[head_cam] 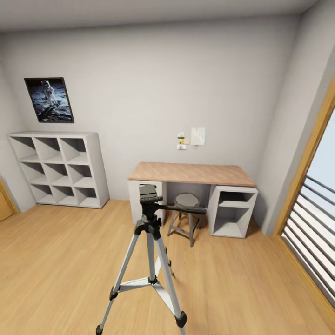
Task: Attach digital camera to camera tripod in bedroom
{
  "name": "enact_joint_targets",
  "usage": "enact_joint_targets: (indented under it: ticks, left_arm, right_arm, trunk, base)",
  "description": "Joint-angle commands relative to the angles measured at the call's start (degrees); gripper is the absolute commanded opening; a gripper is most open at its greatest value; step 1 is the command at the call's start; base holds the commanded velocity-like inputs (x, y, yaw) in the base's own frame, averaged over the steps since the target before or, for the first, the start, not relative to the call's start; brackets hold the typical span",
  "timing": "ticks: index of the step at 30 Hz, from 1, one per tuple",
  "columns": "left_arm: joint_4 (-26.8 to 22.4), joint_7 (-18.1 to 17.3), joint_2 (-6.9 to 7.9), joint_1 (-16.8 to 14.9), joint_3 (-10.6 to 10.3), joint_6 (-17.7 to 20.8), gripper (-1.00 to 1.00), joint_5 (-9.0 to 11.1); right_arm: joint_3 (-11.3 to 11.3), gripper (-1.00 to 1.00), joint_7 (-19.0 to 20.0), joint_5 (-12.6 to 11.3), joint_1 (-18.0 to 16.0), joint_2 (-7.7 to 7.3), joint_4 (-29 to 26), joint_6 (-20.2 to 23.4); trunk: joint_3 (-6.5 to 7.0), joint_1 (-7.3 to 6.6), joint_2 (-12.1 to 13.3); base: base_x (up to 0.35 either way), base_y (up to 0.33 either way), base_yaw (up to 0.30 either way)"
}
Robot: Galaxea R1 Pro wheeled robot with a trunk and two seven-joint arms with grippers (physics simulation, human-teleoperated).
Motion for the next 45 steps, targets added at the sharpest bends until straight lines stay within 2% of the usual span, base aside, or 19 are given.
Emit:
enact_joint_targets:
  ticks: [1,9,20,33,45]
  left_arm:
    - [0.0,0.1,-0.01,0.0,-0.5,0.0,-1.00,0.3]
    - [0.0,0.1,-0.01,0.0,-0.5,0.0,-1.00,0.3]
    - [0.0,-0.1,-0.01,0.0,-0.5,0.0,-1.00,0.3]
    - [0.0,-0.1,-0.09,0.0,-0.5,0.0,-1.00,0.2]
    - [0.0,-0.1,-0.03,0.0,-0.5,0.0,-1.00,0.2]
  right_arm:
    - [0.1,1.00,0.1,0.4,-0.1,-0.02,0.2,-0.3]
    - [0.1,1.00,0.1,0.4,-0.1,-0.13,0.2,-0.3]
    - [0.1,1.00,0.1,0.4,-0.1,-0.39,0.2,-0.3]
    - [0.2,1.00,0.3,0.4,-0.1,-0.51,0.2,-0.3]
    - [0.2,1.00,0.2,0.3,-0.1,-0.18,0.2,-0.3]
  trunk:
    - [-0.02,0.00,0.0]
    - [-0.02,0.00,0.0]
    - [-0.02,0.00,0.0]
    - [-0.02,0.00,0.0]
    - [-0.04,0.00,0.0]
  base:
    - [-0.236,-0.182,0.277]
    - [-0.090,-0.070,0.151]
    - [-0.009,-0.004,0.010]
    - [-0.149,0.097,0.000]
    - [-0.005,0.003,0.000]
